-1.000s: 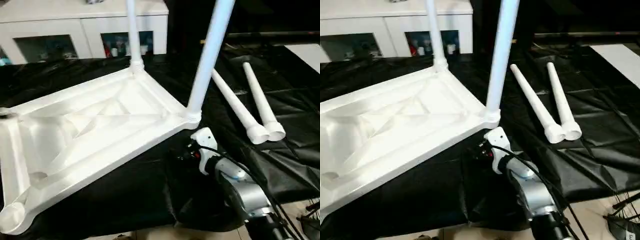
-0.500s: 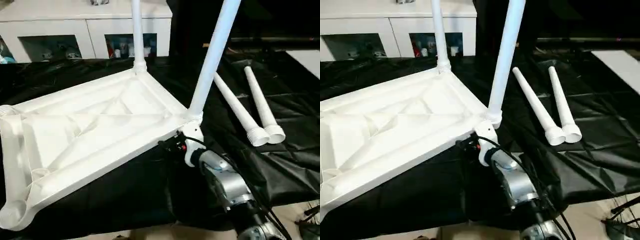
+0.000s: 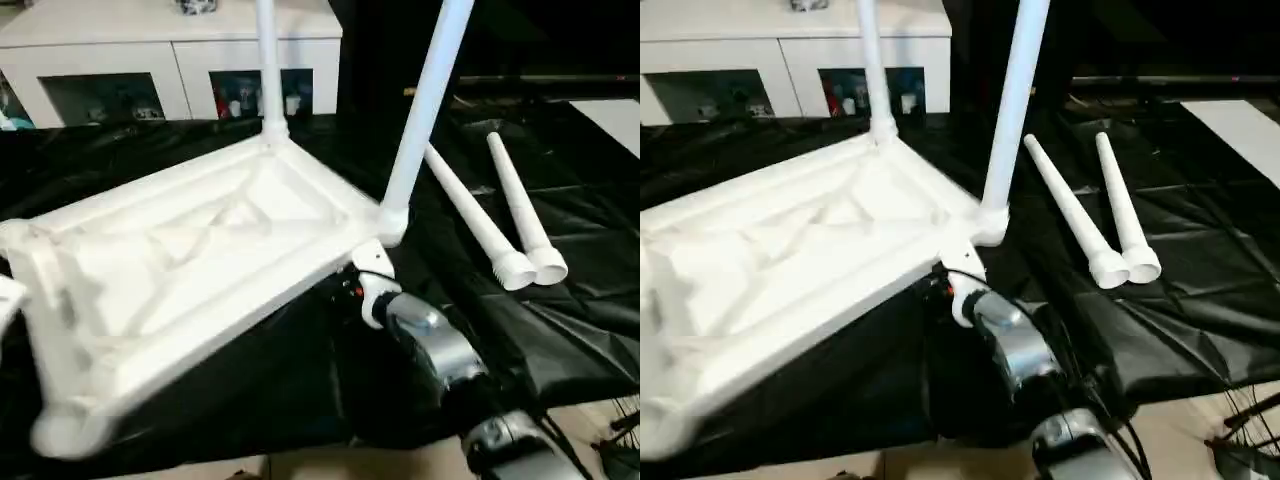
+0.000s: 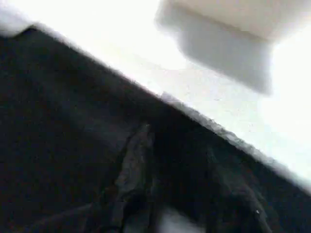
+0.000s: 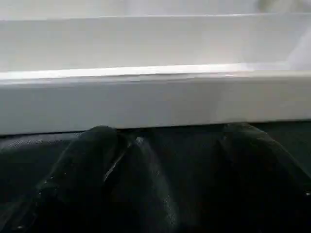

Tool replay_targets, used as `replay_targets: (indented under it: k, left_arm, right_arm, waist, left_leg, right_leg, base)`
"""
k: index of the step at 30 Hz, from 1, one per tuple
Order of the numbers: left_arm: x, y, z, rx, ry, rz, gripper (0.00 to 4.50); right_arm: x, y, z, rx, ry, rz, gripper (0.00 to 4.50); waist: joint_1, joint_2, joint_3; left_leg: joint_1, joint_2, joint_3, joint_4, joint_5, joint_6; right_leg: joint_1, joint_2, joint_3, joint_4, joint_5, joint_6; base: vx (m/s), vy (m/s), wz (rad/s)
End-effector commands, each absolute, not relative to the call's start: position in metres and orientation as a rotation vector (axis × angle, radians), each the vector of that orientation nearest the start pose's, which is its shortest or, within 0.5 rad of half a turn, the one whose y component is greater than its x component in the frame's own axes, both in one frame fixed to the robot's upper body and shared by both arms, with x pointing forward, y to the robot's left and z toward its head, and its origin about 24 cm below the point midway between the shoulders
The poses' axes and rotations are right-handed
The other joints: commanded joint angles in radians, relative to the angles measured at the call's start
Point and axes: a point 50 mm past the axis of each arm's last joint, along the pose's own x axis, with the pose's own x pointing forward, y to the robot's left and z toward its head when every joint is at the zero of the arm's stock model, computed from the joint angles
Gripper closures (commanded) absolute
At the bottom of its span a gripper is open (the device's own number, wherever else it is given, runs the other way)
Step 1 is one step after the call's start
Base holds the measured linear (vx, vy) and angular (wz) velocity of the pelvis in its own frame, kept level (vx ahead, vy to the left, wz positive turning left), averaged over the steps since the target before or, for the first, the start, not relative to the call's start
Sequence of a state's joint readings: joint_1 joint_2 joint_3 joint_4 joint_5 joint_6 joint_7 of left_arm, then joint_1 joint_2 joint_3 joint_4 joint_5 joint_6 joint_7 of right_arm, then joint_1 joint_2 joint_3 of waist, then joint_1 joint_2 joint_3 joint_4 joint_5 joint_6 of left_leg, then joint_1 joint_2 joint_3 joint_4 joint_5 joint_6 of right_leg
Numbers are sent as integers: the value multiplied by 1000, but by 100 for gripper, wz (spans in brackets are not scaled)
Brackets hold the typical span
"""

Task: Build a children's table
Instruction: Rotate table base

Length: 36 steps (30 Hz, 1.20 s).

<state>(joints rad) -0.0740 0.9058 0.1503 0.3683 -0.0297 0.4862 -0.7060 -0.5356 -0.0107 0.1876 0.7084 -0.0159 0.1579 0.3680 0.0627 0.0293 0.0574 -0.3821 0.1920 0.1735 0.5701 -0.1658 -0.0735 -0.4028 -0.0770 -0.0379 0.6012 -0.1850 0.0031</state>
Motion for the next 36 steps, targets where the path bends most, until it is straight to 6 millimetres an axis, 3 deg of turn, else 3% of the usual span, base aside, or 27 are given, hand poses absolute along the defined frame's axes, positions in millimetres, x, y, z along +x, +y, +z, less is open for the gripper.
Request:
replay_targets:
  k: [1, 7, 8, 10, 13, 17, 18, 19, 25, 29, 32, 36]
  left_arm:
    - [223, 356, 59, 438, 865, -310, 310]
    - [214, 327, 62, 436, 847, -528, 310]
    - [217, 309, 66, 415, 786, -614, 310]
    - [217, 302, 67, 407, 765, -649, 310]
    - [223, 269, 69, 396, 697, -776, 310]
    - [230, 246, 66, 385, 653, -845, 310]
    - [236, 230, 63, 385, 620, -892, 310]
    - [236, 230, 63, 385, 620, -892, 310]
    - [246, 197, 55, 399, 556, -981, 310]
    - [255, 173, 58, 411, 462, -1023, 310]
    - [259, 152, 67, 423, 350, -1082, 310]
    - [258, 142, 82, 418, 289, -1163, 310]
  right_arm:
    - [324, -59, 12, -150, 372, 650, 48]
    - [326, -59, 11, -154, 367, 658, 48]
    - [327, -59, 11, -157, 367, 666, 48]
    - [327, -59, 10, -161, 367, 670, 48]
    - [326, -57, 9, -172, 363, 697, 48]
    - [325, -53, 10, -177, 353, 722, 48]
    - [324, -51, 9, -181, 350, 733, 48]
    - [324, -51, 9, -181, 350, 733, 48]
    - [320, -51, 8, -182, 333, 755, 48]
    - [315, -65, 9, -205, 311, 768, 48]
    - [313, -87, 16, -239, 279, 769, 48]
    - [310, -114, 29, -293, 244, 823, 48]
  waist:
    - [-5, 30, -50]
    - [-9, 28, -51]
    - [-10, 22, -52]
    - [-8, 25, -51]
    - [-5, 22, -52]
    - [-7, 16, -57]
    - [-9, 15, -59]
    - [-8, 13, -61]
    - [-12, 18, -66]
    - [-8, 14, -71]
    - [-5, 13, -71]
    - [-4, 7, -69]
  left_leg:
    - [32, 34, -13, -84, -427, -56]
    - [31, 33, -12, -84, -416, -50]
    - [30, 34, -13, -84, -414, -47]
    - [34, 33, -10, -83, -420, -49]
    - [37, 34, -8, -82, -425, -52]
    - [29, 28, -9, -78, -402, -52]
    - [27, 27, -9, -77, -392, -51]
    - [28, 27, -9, -74, -379, -50]
    - [24, 26, -8, -71, -335, -43]
    - [21, 26, -8, -66, -305, -33]
    - [20, 27, -8, -64, -290, -24]
    - [18, 25, -6, -61, -301, -9]
  right_leg:
    - [18, -52, 38, -67, -238, -211]
    - [18, -48, 38, -65, -241, -204]
    - [20, -49, 38, -66, -244, -206]
    - [15, -47, 38, -68, -252, -206]
    - [14, -47, 39, -70, -265, -206]
    - [22, -47, 38, -67, -281, -186]
    - [25, -47, 38, -66, -282, -185]
    - [26, -48, 38, -66, -284, -182]
    - [32, -42, 34, -60, -202, -199]
    - [37, -41, 33, -54, -148, -205]
    - [41, -39, 32, -55, -121, -205]
    - [44, -39, 31, -56, -146, -206]
  base:
    - [0, 0, 0]
    - [0, 0, 0]
    - [0, 0, 0]
    - [0, 0, 0]
    - [0, 0, 0]
    - [0, 0, 0]
    - [0, 0, 0]
    - [0, 0, 0]
    - [0, 0, 0]
    - [0, 0, 0]
    - [0, 0, 0]
    - [0, 0, 0]
